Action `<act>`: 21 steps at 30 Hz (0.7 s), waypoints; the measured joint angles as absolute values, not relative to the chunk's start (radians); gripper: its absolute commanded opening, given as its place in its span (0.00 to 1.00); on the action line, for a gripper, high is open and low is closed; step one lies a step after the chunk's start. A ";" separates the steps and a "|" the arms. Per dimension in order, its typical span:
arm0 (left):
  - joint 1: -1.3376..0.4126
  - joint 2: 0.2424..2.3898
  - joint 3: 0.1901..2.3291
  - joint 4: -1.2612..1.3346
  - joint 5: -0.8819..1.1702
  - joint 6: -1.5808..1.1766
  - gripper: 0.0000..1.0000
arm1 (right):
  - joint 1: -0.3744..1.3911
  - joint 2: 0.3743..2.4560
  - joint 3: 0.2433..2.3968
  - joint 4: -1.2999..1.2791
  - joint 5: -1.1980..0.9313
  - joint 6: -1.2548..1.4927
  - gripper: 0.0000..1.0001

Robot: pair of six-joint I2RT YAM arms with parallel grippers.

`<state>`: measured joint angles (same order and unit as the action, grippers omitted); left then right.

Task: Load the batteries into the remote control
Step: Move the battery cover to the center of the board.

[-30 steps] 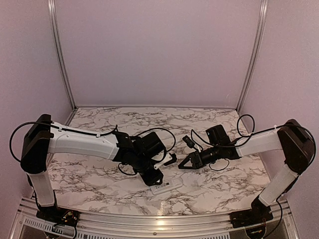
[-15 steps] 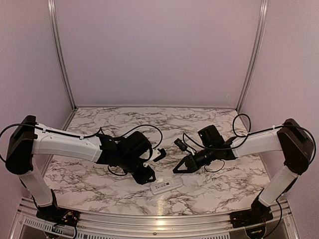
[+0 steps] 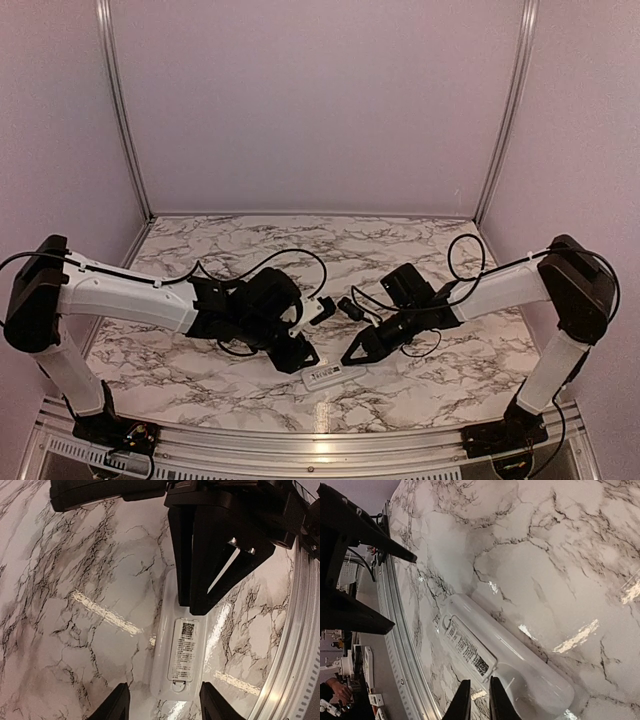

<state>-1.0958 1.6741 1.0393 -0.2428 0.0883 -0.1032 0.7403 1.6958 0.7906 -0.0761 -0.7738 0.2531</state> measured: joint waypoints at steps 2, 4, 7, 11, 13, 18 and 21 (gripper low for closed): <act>-1.121 1.707 1.060 -0.242 0.088 -0.078 0.56 | 0.732 1.696 0.790 -0.076 -0.776 0.257 0.14; -1.140 1.748 1.088 -0.243 0.089 -0.059 0.59 | 0.719 1.692 0.786 -0.073 -0.778 0.261 0.18; -1.153 1.798 1.122 -0.244 0.088 -0.036 0.58 | 0.698 1.679 0.772 -0.069 -0.781 0.265 0.20; -1.154 1.848 1.168 -0.255 0.069 -0.009 0.58 | 0.679 1.668 0.757 -0.064 -0.796 0.272 0.24; -1.154 1.874 1.200 -0.263 0.062 0.004 0.58 | 0.667 1.668 0.753 -0.062 -0.800 0.274 0.26; -1.154 1.922 1.254 -0.287 0.051 0.030 0.54 | 0.636 1.668 0.741 -0.061 -0.802 0.276 0.25; -1.154 1.950 1.272 -0.298 0.056 0.043 0.53 | 0.627 1.668 0.737 -0.062 -0.800 0.276 0.22</act>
<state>-1.1542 1.9495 1.2720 -0.2977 0.0555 0.0425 0.6266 1.6676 0.7368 -0.0616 -0.7998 0.2756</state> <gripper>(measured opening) 0.535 0.242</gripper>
